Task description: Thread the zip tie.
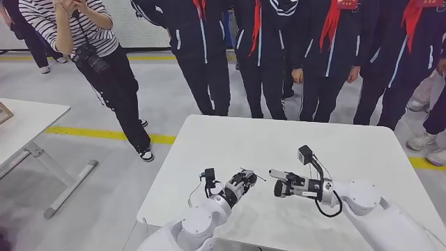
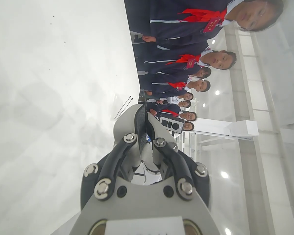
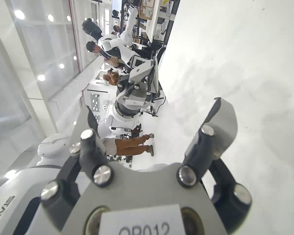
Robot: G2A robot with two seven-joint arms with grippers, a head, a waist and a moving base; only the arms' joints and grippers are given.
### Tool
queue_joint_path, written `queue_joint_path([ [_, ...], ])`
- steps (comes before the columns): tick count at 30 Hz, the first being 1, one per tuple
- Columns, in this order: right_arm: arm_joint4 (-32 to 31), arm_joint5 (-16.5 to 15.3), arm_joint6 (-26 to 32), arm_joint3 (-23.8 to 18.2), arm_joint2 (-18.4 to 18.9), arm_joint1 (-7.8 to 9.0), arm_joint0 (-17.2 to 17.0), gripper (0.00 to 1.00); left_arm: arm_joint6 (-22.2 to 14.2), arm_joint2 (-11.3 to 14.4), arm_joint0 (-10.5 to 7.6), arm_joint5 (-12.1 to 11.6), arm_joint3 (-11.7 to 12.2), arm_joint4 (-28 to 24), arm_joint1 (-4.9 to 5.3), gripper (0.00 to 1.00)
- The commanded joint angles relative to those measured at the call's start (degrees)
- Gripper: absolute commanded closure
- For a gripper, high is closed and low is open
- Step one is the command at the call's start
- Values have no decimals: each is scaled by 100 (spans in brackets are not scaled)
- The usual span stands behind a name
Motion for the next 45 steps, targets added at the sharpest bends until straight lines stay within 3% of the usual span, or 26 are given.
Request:
queue_joint_path([
  [1,-2,-9,-5,-6,6,5,-6,0,-1,0,0,-1,1,-2,1,100],
  [10,-20,131,-117,-42,36,-11,-54,0,42,8,-21,-5,47,76,-21,100],
  [15,25,299,-194,35,-83,-165,7,0,221,132,-102,13,113,206,-105,100],
  [26,37,331,-288,-9,67,-155,-127,0,151,105,-90,-53,149,229,-127,100],
  [27,30,335,-280,4,117,-150,-144,12,136,96,-83,-67,146,246,-134,100],
  [28,36,353,-238,3,138,-150,-163,41,125,91,-76,-74,142,267,-139,100],
  [30,40,381,-179,20,184,-153,-174,57,112,79,-62,-88,130,306,-148,100],
  [37,22,512,-31,104,213,-229,-163,72,45,26,-11,-103,109,397,-184,100],
  [39,22,513,-1,149,222,-255,-152,74,20,8,10,-107,115,419,-193,100],
  [41,23,516,26,190,238,-280,-144,70,-5,-10,30,-110,122,441,-203,100],
  [45,20,524,74,253,271,-318,-140,76,-48,-35,62,-112,128,491,-220,100],
])
